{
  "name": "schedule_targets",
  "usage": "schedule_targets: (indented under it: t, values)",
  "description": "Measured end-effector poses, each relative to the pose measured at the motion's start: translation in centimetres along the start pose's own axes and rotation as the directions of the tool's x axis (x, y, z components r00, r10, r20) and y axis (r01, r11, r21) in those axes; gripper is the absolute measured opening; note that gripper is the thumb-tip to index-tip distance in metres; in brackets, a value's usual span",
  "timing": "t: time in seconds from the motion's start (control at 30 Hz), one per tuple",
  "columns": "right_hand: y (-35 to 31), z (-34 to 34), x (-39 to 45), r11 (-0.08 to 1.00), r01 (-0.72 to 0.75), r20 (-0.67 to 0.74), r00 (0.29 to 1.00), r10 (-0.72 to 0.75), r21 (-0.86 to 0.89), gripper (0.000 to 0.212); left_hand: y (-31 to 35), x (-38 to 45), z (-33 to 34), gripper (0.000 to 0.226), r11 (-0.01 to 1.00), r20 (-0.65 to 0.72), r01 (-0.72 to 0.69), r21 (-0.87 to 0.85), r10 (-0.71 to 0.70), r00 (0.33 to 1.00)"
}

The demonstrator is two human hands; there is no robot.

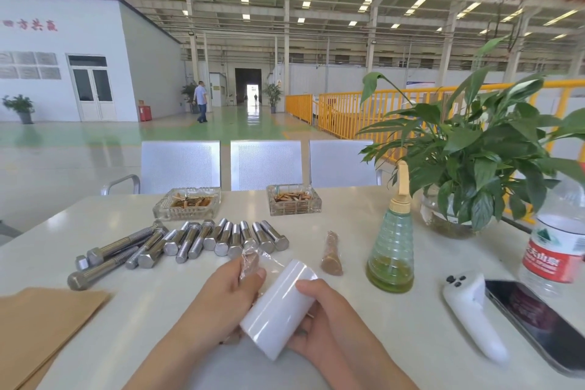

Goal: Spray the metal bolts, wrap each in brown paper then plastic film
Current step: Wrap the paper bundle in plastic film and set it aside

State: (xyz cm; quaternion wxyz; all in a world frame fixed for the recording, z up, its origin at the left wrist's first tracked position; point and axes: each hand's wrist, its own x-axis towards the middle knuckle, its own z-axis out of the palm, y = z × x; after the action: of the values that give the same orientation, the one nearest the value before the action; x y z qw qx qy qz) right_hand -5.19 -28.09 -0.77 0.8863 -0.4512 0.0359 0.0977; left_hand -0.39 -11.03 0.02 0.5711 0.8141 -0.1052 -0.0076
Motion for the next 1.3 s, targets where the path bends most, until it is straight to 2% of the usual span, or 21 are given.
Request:
schedule_targets:
  t: [0.03, 0.07, 0.13, 0.17, 0.23, 0.33, 0.43, 0.5, 0.53, 0.6, 0.7, 0.8, 0.87, 0.9, 0.97, 1.0, 1.03, 1.07, 1.17, 1.23, 1.3]
  values:
    - [-0.1, 0.2, -0.1, 1.000, -0.008, -0.001, 1.000, 0.008, 0.009, 0.068, -0.3, -0.1, -0.2, 0.030, 0.999, 0.022, 0.027, -0.035, -0.026, 0.999]
    - [-0.1, 0.3, -0.1, 0.999, -0.013, 0.008, 1.000, 0.013, 0.034, 0.066, -0.6, -0.4, -0.5, 0.034, 0.986, 0.077, 0.088, -0.141, -0.077, 0.994]
    - [-0.4, 0.3, -0.3, 0.996, 0.009, 0.023, 1.000, -0.011, 0.089, 0.056, -0.2, -0.2, -0.7, 0.032, 0.881, 0.172, 0.221, -0.418, -0.162, 0.972]
    - [-0.7, 0.3, -0.4, 0.992, 0.026, 0.033, 0.999, -0.031, 0.125, 0.050, 0.3, 0.1, -1.0, 0.028, 0.847, 0.211, 0.252, -0.469, -0.170, 0.963]
    - [-1.1, 0.0, -0.8, 0.980, 0.036, 0.085, 0.995, -0.054, 0.195, 0.041, 0.8, 0.1, -2.1, 0.023, 0.900, 0.246, 0.194, -0.390, -0.101, 0.964]
    - [-0.9, -0.6, -0.9, 0.982, 0.007, 0.144, 0.989, -0.034, 0.188, 0.046, 0.5, -0.4, -2.6, 0.034, 0.970, 0.255, 0.088, -0.225, -0.029, 0.967]
    - [-0.5, -0.5, -0.8, 0.991, -0.025, 0.142, 0.990, 0.007, 0.131, 0.046, 0.3, -0.2, -2.2, 0.044, 0.957, 0.182, 0.097, -0.274, -0.047, 0.982]
    - [-0.3, -0.5, -0.6, 0.993, -0.019, 0.139, 0.990, 0.003, 0.116, 0.045, 0.0, -0.2, -1.7, 0.052, 0.956, 0.201, 0.087, -0.280, -0.030, 0.979]
    - [-0.4, -0.7, -0.5, 0.993, -0.014, 0.139, 0.990, -0.002, 0.115, 0.045, -0.2, -0.3, -1.5, 0.049, 0.958, 0.201, 0.068, -0.278, -0.012, 0.980]
    - [-0.6, -0.8, -0.3, 0.994, -0.004, 0.144, 0.990, -0.011, 0.106, 0.042, -0.5, -0.1, -0.9, 0.024, 0.974, 0.149, -0.006, -0.226, 0.041, 0.988]
    - [-0.7, -0.6, -0.4, 0.994, -0.032, 0.200, 0.980, 0.010, 0.107, 0.034, -0.6, 0.1, -0.5, 0.011, 0.985, 0.043, -0.170, 0.005, 0.170, 0.985]
    - [-0.6, -0.7, -0.6, 0.994, -0.047, 0.262, 0.965, 0.021, 0.095, 0.037, -1.2, 0.5, -0.5, 0.008, 0.908, -0.034, -0.310, 0.281, 0.332, 0.943]
    - [-0.5, -0.5, -0.6, 0.997, -0.046, 0.255, 0.966, 0.030, 0.055, 0.045, -1.1, 0.5, -0.6, 0.011, 0.869, -0.041, -0.340, 0.361, 0.379, 0.924]
    - [-0.6, -0.4, -0.5, 0.997, -0.042, 0.247, 0.969, 0.026, 0.060, 0.048, -0.9, 0.6, -0.4, 0.012, 0.897, -0.036, -0.322, 0.303, 0.348, 0.937]
    - [-0.7, -0.2, -0.4, 0.995, -0.029, 0.215, 0.977, 0.008, 0.094, 0.056, -0.3, 0.9, -0.1, 0.021, 0.992, -0.013, -0.125, 0.022, 0.125, 0.992]
    - [-0.8, -0.2, -0.4, 0.993, -0.020, 0.188, 0.982, -0.001, 0.113, 0.061, 0.0, 0.8, -0.3, 0.026, 0.992, 0.051, 0.012, -0.126, -0.005, 0.999]
    - [-1.0, -0.3, -0.5, 0.991, -0.012, 0.180, 0.984, -0.012, 0.134, 0.064, 0.1, 0.7, -0.7, 0.028, 0.964, 0.130, 0.100, -0.248, -0.069, 0.989]
    - [-1.2, -0.4, -0.7, 0.987, -0.003, 0.190, 0.981, -0.027, 0.159, 0.063, 0.1, 0.6, -1.1, 0.026, 0.950, 0.203, 0.108, -0.294, -0.049, 0.978]
    - [-1.4, -0.9, -1.2, 0.989, -0.003, 0.211, 0.977, -0.029, 0.149, 0.056, 0.2, 0.0, -2.3, 0.026, 0.959, 0.302, 0.005, -0.284, 0.084, 0.950]
    - [-1.3, -1.1, -1.3, 0.991, -0.015, 0.224, 0.974, -0.015, 0.132, 0.045, 0.1, 0.1, -2.3, 0.036, 0.972, 0.261, 0.009, -0.237, 0.055, 0.964]
    - [-1.1, -1.1, -1.2, 0.995, -0.017, 0.194, 0.981, -0.002, 0.093, 0.039, 0.3, -0.1, -1.8, 0.035, 0.983, 0.232, -0.012, -0.184, 0.056, 0.971]
